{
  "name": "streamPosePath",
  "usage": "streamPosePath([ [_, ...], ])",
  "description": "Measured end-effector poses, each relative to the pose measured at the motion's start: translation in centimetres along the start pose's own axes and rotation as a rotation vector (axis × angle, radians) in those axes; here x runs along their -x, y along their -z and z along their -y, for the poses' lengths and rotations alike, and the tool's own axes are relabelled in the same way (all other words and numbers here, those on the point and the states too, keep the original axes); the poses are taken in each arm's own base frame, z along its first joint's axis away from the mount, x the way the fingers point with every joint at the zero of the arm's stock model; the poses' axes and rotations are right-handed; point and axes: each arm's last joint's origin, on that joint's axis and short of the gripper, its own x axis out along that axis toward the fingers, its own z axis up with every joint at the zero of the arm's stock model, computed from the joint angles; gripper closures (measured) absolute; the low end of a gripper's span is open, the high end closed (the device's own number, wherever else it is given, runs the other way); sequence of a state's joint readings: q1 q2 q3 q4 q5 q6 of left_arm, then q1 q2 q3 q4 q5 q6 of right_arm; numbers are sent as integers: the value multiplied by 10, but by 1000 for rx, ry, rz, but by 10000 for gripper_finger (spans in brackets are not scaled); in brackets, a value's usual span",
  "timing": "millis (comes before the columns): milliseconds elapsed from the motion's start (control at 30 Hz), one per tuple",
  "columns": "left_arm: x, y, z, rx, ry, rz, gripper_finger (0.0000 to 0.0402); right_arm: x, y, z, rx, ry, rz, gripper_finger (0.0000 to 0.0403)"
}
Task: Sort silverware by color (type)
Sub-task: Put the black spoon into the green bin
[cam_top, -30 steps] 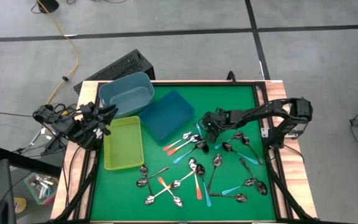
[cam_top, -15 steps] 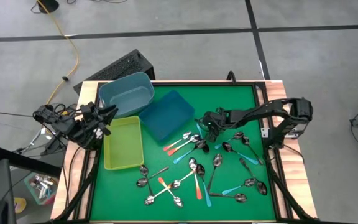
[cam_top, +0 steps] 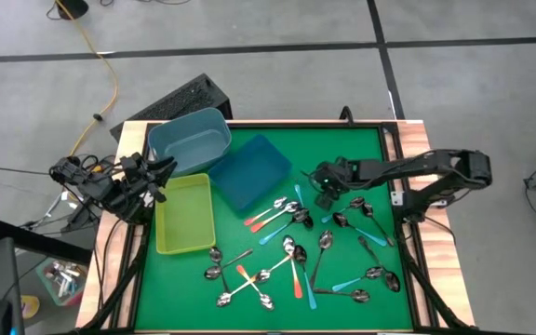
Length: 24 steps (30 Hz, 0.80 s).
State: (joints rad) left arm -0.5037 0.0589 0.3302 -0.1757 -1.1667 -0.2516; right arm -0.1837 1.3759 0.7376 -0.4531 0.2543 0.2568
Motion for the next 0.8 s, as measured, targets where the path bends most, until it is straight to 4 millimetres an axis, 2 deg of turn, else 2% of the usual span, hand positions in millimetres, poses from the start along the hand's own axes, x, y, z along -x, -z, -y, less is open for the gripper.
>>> streamPosePath([
  [167,0,0,0,0,0,0,301,21,-14,2,-50,-45,183,395],
  [500,0,0,0,5,0,0,301,52,-63,-7,-81,-159,760,396],
  [700,0,0,0,5,0,0,301,45,-84,-23,-114,-251,1011,396],
  [800,0,0,0,5,-3,1,301,33,-92,-36,-84,-316,1036,396],
])
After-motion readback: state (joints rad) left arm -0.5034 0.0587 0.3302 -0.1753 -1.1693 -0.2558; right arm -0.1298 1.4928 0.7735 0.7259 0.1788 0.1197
